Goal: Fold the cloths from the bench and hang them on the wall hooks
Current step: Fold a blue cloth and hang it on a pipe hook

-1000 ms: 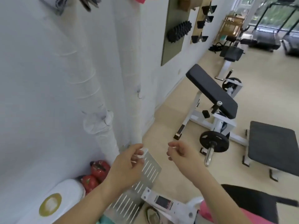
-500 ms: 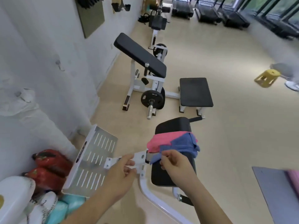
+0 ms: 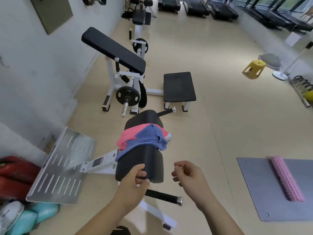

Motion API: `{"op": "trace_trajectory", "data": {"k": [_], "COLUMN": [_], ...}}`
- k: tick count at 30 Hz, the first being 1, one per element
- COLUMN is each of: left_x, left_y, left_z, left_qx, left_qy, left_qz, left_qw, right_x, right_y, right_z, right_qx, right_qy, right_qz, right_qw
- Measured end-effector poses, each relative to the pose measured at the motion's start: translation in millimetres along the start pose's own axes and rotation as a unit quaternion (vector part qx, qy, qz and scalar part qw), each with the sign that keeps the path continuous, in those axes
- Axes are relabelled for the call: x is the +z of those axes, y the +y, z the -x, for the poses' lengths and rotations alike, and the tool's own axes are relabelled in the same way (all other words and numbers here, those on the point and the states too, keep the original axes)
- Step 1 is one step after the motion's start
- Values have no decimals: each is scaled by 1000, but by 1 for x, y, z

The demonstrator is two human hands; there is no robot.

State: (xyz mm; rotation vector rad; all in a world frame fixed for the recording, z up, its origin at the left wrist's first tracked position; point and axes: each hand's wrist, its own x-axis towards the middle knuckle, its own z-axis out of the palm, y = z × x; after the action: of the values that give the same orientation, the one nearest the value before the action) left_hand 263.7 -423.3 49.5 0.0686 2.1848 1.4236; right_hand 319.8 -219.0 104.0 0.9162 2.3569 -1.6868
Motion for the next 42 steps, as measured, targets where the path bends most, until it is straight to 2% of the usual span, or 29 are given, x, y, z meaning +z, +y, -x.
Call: {"op": "trace_trajectory", "data": {"k": [6, 16, 19, 22, 24, 26, 30, 32, 38, 42], "left_x": [-2, 10, 14, 26, 38, 53, 96, 118, 169, 189], "left_y": [7, 19, 24, 23, 23, 25, 39, 49, 66, 69], "left_z": [-56, -154, -170, -186, -193, -201, -215, -218, -212, -201], "left_qx": [-55, -127, -139, -161, -182, -203, -240, -261, -288, -300], "left_qy": [67, 69, 87, 115, 141, 177, 272, 306, 359, 391], "left_qz": [17, 10, 3, 2, 18, 27, 77, 113, 166, 176], "left_qw": [996, 989, 986, 980, 973, 963, 929, 908, 872, 852], "right_x": [-2, 5, 15, 25, 32, 37, 42, 40, 31, 35], "right_y": [-14, -24, -25, -23, -17, -7, 11, 11, 3, -10], "right_z": [-59, -194, -238, -287, -316, -343, -391, -407, -444, -442], "right_qx": [-5, -21, -40, -101, -162, -237, -399, -428, -500, -521], "right_qy": [-47, -94, -138, -192, -248, -306, -411, -416, -470, -458], "right_qz": [31, 140, 194, 278, 338, 416, 576, 627, 640, 667], "right_qw": [998, 985, 970, 936, 893, 823, 583, 501, 344, 272]}}
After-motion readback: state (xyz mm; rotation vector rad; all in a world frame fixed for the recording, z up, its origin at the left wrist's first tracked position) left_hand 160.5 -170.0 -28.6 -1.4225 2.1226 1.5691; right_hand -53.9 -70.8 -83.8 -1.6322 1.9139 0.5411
